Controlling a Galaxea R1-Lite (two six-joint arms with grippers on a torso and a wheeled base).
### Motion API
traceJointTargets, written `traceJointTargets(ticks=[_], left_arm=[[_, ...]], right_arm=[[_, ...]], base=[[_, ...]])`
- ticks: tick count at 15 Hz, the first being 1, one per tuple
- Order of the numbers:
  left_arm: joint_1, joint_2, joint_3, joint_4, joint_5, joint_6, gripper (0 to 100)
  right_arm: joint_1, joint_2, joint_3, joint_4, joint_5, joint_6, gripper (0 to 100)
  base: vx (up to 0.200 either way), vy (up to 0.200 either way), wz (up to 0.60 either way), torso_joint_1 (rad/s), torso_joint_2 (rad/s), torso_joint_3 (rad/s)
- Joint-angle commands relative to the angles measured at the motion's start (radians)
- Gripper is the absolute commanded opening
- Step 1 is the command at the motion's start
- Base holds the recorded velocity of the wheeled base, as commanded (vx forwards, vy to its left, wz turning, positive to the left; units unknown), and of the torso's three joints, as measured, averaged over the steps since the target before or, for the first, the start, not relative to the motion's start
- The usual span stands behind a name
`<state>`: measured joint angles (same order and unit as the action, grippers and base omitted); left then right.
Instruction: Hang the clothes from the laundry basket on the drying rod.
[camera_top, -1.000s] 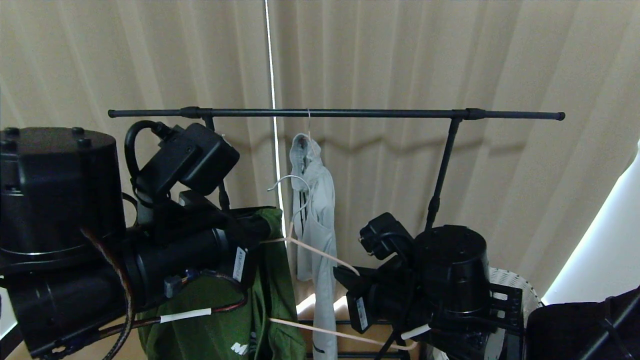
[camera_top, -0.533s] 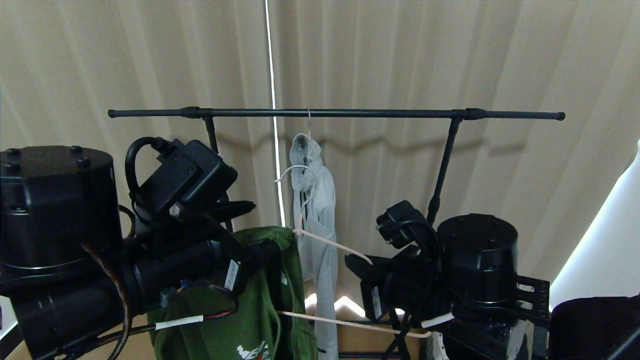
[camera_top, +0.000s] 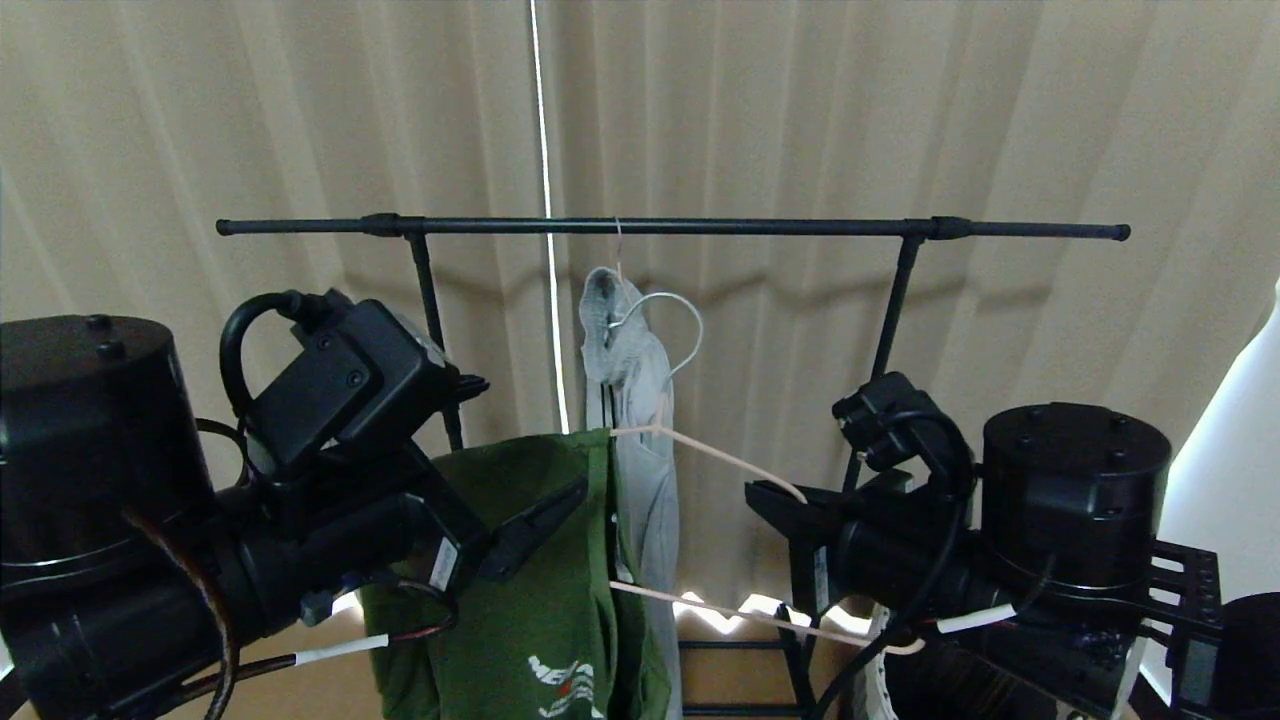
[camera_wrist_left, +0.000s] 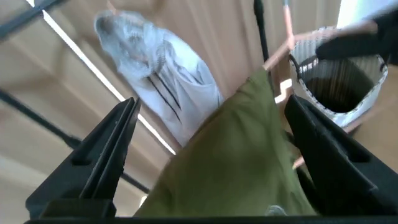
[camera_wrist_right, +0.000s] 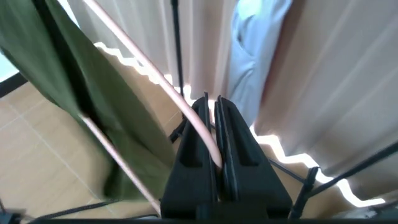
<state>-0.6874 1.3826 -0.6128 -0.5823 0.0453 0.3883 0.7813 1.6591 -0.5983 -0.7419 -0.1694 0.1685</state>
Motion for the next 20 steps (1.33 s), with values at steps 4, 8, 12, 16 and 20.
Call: traceJointTargets(ticks=[4,8,12,16,20], left_arm=[[0.005,0.004,0.010,-0.022,-0.053,0.058,100],[0.049,0.113,0.004,-0.143,-0.056,0.173,100],[0.089,0.171,-0.007,-0.197,-0.059,0.254,100],[0.091,0.168,0.004,-0.197,-0.061,0.256,100],[0.092,0.165,0.015,-0.197,-0.111,0.259,0]], right_arm=[[-0.028,-0.107,0.080,-0.007,0.005,-0.057,0],[-0.030,-0.117,0.077,-0.010,0.010,-0.098,0],[-0.023,-0.122,0.068,-0.013,0.013,-0.124,0],[-0.002,-0.130,0.064,-0.013,0.044,-0.135,0],[0.024,-0.131,0.061,-0.013,0.045,-0.142,0]], base=[[0.000,0.000,0.00,0.000,0.00,0.000],[0.000,0.000,0.00,0.000,0.00,0.000],[0.000,0.000,0.00,0.000,0.00,0.000],[0.000,0.000,0.00,0.000,0.00,0.000],[0.000,0.000,0.00,0.000,0.00,0.000]])
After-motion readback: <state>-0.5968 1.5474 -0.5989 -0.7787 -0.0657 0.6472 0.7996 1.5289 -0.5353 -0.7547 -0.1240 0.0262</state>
